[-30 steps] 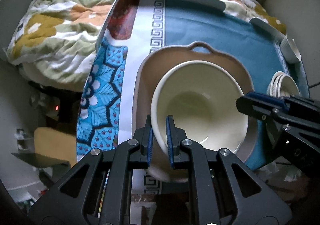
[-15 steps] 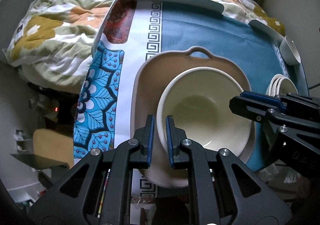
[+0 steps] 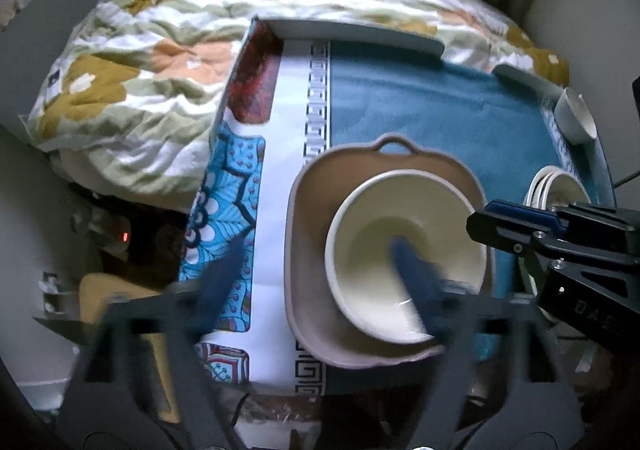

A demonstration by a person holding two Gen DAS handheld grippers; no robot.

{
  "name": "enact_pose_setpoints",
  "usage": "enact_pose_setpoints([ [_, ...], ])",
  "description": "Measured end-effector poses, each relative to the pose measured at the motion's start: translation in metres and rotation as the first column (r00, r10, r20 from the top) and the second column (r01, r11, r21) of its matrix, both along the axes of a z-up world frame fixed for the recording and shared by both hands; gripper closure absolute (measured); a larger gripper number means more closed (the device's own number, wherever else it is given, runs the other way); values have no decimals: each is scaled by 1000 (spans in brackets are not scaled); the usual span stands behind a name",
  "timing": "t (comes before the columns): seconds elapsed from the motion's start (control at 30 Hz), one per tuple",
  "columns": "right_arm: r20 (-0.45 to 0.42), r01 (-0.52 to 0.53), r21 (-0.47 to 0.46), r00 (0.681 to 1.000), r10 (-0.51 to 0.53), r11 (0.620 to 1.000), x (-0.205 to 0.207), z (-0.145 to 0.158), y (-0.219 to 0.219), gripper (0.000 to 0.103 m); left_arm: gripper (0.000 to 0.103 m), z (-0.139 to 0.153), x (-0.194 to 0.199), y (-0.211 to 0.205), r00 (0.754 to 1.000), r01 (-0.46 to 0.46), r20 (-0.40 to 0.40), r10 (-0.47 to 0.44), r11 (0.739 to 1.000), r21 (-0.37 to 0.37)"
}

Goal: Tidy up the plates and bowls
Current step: 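Lower the white bowls into the taupe dish and open both tools, then grasp the remaining small white bowl rim with both tools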

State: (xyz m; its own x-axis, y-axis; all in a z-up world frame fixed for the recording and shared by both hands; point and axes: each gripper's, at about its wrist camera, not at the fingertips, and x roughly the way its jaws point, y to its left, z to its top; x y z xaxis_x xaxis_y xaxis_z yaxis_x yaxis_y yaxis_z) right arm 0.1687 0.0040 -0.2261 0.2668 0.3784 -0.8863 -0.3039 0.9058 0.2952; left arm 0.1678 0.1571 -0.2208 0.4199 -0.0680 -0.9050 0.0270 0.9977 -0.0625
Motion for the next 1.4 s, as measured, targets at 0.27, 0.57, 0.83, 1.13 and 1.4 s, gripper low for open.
enact_pose_setpoints([
  [0.27,13,30,19,999,-30,999,-5,11,-9,63,16,12,-13,-2,1000,12,26,-12,1000,-2],
  [0.57,124,116,69,984,-124,991,-30,46,-42,4,15,45,-32,-17,995,0,102,3,1000,-29],
  [0.83,233,161,64,957,-171,985,-53,86,-125,4,9,95,-37,-89,977,34,212,-31,999,-8],
  [1.13,300,306,23,906,-298,952,-59,122,-269,4,9,144,1,-223,940,193,293,-174,981,-36],
  [1.4,168,506,88,841,-514,858,-24,91,-366,7,9,128,82,-332,908,379,226,-353,922,-79],
])
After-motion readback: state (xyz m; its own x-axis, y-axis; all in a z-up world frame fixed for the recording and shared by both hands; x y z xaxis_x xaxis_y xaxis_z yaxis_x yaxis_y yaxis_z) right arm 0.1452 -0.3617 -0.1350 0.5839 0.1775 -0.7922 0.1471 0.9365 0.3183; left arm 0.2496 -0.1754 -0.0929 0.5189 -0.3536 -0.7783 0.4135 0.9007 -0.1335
